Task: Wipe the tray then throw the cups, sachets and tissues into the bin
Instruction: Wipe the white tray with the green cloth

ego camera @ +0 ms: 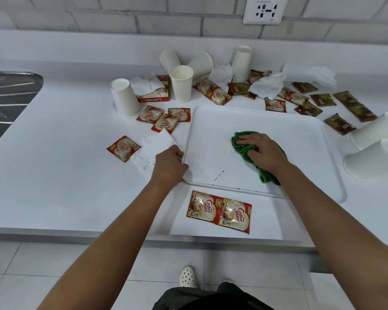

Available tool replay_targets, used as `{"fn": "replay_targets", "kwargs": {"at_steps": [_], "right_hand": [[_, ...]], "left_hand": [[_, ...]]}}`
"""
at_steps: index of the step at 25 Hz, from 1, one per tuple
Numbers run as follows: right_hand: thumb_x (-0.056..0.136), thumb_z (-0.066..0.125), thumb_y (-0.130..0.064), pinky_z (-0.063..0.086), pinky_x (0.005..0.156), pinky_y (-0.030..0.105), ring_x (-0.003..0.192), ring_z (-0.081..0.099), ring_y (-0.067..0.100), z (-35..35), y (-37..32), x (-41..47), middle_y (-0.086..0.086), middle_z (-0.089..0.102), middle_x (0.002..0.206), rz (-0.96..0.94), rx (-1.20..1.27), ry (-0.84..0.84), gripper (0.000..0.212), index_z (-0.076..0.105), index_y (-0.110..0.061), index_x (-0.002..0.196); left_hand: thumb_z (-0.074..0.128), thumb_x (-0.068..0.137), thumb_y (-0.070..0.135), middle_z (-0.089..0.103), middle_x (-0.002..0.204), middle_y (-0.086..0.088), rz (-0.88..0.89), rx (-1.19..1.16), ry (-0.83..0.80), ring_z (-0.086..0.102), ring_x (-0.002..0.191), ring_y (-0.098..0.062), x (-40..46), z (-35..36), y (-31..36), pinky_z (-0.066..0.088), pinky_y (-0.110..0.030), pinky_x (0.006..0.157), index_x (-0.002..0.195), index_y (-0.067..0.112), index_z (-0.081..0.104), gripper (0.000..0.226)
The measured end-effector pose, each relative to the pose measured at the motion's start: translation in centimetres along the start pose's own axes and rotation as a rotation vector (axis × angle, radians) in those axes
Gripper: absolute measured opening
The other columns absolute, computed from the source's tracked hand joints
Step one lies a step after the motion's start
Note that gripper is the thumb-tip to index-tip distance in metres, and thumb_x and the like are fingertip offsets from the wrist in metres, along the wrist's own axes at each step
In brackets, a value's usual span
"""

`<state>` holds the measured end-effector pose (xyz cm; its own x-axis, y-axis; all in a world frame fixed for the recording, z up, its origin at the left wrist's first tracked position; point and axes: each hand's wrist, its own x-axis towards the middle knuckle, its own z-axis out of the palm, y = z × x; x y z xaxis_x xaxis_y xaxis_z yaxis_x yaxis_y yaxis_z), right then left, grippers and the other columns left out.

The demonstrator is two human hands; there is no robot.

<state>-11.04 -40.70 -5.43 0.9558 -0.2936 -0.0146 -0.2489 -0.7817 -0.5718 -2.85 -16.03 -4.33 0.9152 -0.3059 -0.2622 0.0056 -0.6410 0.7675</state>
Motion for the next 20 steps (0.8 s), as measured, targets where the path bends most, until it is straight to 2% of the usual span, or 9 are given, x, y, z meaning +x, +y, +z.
{"fn": "replay_targets", "kwargs": {"at_steps": [2, 5, 9, 15, 17, 20], "right_hand": [[0.083, 0.049, 0.002, 0.022, 0.109, 0.027, 0.131, 0.036, 0.021, 0.3, -0.7, 0.0, 0.002, 0.052, 0.136, -0.002, 0.01, -0.001, 0.045, 0.061, -0.017, 0.122], [0.084, 0.047, 0.001, 0.018, 0.109, 0.024, 0.131, 0.033, 0.019, 0.9, -2.1, 0.0, -0.004, 0.052, 0.137, -0.076, -0.004, -0.104, 0.046, 0.059, -0.019, 0.124], [0.082, 0.048, 0.001, 0.019, 0.114, 0.03, 0.135, 0.031, 0.019, 2.2, -4.3, -0.7, -0.007, 0.05, 0.139, -0.208, -0.015, -0.257, 0.051, 0.058, -0.022, 0.126], [0.079, 0.047, 0.004, 0.018, 0.113, 0.027, 0.135, 0.033, 0.015, 2.9, -6.9, -1.0, -0.006, 0.052, 0.137, -0.303, 0.018, -0.44, 0.05, 0.063, -0.019, 0.12], [0.078, 0.048, 0.004, 0.021, 0.11, 0.023, 0.132, 0.038, 0.014, 2.2, -6.5, -1.3, -0.003, 0.053, 0.137, -0.257, 0.144, -0.413, 0.049, 0.064, -0.02, 0.118], [0.083, 0.043, 0.007, 0.024, 0.109, 0.024, 0.127, 0.043, 0.017, 0.0, -3.5, -2.1, 0.003, 0.055, 0.133, -0.168, 0.246, -0.138, 0.047, 0.063, -0.015, 0.119]], "left_hand": [[0.067, 0.08, 0.004, 0.058, 0.086, -0.009, -0.013, 0.001, 0.006, 0.061, 0.068, -0.028, 0.0, 0.0, 0.2, 0.055, -0.031, 0.056, 0.105, 0.007, 0.057, 0.027], [0.068, 0.08, 0.005, 0.058, 0.087, -0.009, -0.033, 0.008, 0.01, 0.057, 0.061, -0.022, -0.3, 0.0, 0.5, 0.053, -0.026, 0.046, 0.104, 0.008, 0.057, 0.027], [0.069, 0.079, 0.006, 0.059, 0.09, -0.011, -0.059, 0.024, 0.033, 0.059, 0.073, -0.027, -0.3, 0.1, 0.7, 0.058, -0.036, 0.066, 0.107, 0.007, 0.059, 0.029], [0.07, 0.081, 0.012, 0.066, 0.1, -0.015, -0.1, 0.042, 0.105, 0.061, 0.077, -0.026, -0.8, 0.6, 0.7, 0.057, -0.039, 0.077, 0.11, 0.009, 0.06, 0.031], [0.067, 0.084, 0.017, 0.066, 0.106, -0.013, -0.108, 0.091, 0.129, 0.061, 0.083, -0.024, -1.3, 0.8, 1.0, 0.055, -0.036, 0.081, 0.115, 0.011, 0.059, 0.033], [0.059, 0.088, 0.022, 0.059, 0.12, -0.01, -0.065, 0.52, 0.168, 0.057, 0.105, -0.028, -2.3, 1.3, 2.3, 0.044, -0.032, 0.076, 0.125, 0.015, 0.054, 0.038]]}}
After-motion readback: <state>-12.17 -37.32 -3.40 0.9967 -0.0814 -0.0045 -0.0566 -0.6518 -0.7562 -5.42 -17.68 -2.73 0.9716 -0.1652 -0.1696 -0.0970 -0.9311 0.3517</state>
